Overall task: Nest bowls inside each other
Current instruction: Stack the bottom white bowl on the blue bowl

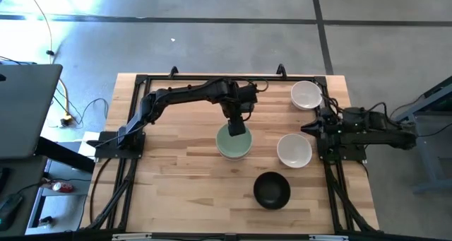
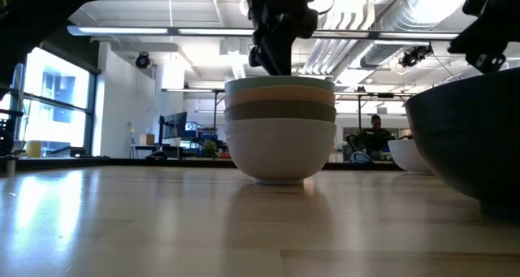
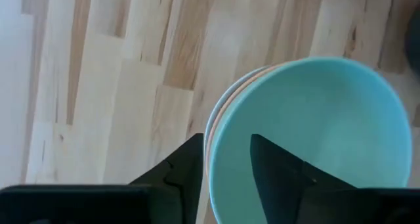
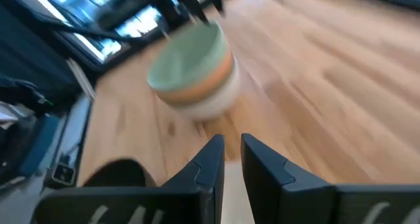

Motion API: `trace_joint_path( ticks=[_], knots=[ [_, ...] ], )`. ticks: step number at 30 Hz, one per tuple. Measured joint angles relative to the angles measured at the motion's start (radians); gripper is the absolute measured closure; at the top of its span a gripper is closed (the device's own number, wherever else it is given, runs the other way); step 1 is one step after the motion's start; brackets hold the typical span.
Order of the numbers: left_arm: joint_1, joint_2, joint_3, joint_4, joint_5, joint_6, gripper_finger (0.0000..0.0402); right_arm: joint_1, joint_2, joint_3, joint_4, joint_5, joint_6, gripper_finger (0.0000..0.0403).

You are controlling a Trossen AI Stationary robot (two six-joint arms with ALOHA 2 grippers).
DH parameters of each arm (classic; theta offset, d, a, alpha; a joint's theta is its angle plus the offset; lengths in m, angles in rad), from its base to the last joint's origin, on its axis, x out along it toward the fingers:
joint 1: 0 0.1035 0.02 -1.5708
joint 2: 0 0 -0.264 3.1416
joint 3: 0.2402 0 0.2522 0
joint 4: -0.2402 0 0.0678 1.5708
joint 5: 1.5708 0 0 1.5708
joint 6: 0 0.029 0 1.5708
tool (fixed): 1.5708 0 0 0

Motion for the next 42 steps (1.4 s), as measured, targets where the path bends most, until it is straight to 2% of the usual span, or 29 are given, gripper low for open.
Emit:
trace_joint_path(
  ticks=[4,12,20,23,33,42],
  knots=[
    [-0.011,0.0,0.033,-0.002,0.004,0.004,0.0273,0.0,0.074,0.033,-0.093,-0.006,0.046,0.0359],
    [-0.045,0.0,0.066,-0.016,0.01,0.005,0.0268,0.0,0.25,0.102,-0.113,-0.043,0.001,0.0359],
    [-0.077,-0.02,0.067,-0.018,0.016,-0.001,0.0268,0.0,0.426,0.235,-0.366,-0.008,0.003,0.0358],
    [-0.084,-0.023,0.066,-0.013,0.018,-0.002,0.0268,0.0,0.482,0.268,-0.411,0.0,0.002,0.0352],
    [-0.102,-0.036,0.066,0.004,0.016,-0.012,0.0268,0.0,0.592,0.254,-0.43,-0.024,0.013,0.0298],
    [-0.118,-0.035,0.066,0.004,0.015,-0.012,0.0268,-0.033,0.663,0.248,-0.412,-0.033,0.014,0.0292]
  ],
)
